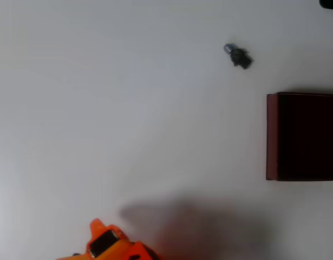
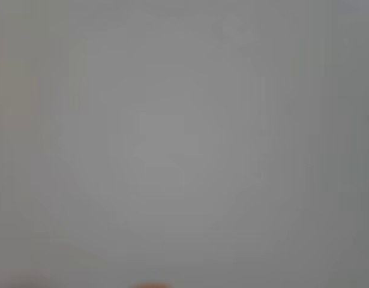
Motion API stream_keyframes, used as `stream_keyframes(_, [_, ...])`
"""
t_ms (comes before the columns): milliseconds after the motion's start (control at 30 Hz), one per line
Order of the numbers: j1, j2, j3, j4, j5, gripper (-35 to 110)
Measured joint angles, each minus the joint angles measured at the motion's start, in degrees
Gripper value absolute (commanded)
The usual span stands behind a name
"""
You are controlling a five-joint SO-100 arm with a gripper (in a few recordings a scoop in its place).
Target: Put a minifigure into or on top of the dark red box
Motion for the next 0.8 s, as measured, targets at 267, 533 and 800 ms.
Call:
stream_keyframes(267, [0.09,0.00,0.00,0.00,0.00,0])
stream_keyframes(533, [0.09,0.00,0.00,0.00,0.00,0])
stream_keyframes(800, [1.05,0.35,0.00,0.00,0.88,2])
